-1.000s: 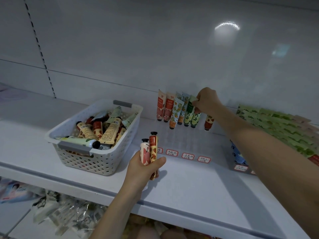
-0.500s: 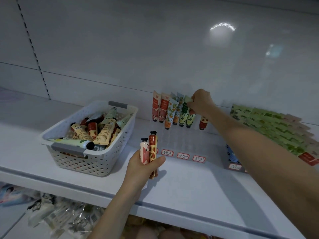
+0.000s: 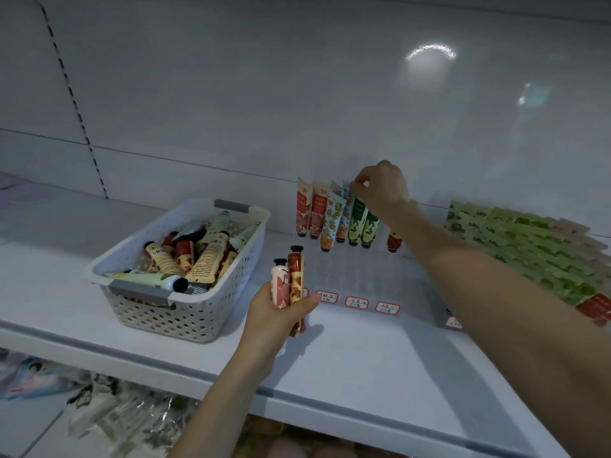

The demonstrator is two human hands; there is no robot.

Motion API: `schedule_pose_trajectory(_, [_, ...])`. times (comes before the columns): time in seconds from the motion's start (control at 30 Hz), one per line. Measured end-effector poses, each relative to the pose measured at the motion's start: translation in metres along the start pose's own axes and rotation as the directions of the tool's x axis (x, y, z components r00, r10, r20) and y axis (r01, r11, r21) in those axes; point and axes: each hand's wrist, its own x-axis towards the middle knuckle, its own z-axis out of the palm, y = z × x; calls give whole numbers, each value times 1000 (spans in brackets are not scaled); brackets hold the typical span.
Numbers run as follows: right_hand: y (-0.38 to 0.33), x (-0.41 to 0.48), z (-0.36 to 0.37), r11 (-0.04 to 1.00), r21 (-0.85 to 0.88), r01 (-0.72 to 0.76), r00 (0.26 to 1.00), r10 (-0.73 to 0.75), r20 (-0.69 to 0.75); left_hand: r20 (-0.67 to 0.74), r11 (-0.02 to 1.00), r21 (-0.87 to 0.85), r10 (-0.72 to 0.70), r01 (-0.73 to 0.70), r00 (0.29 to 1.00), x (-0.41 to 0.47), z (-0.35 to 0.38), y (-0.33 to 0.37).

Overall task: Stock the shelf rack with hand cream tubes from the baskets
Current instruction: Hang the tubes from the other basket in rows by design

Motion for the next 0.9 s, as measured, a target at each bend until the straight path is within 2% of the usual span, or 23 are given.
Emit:
schedule_pose_trajectory(0.33, [3,-7,10,999,-13,40,997,-41,-71,4,1000,-3,-6,6,1000,1,2,-2])
schedule_pose_trajectory(0.57, [4,-4,4,998,56,-22,1000,23,-18,-2,1000,-11,1,-1,1000,2,-1,-1])
schedule_pose_trajectory(0.9, [1,-3,8,999,18,-50,998,50,30,3,1000,0,16,-16,1000,0,2,-1])
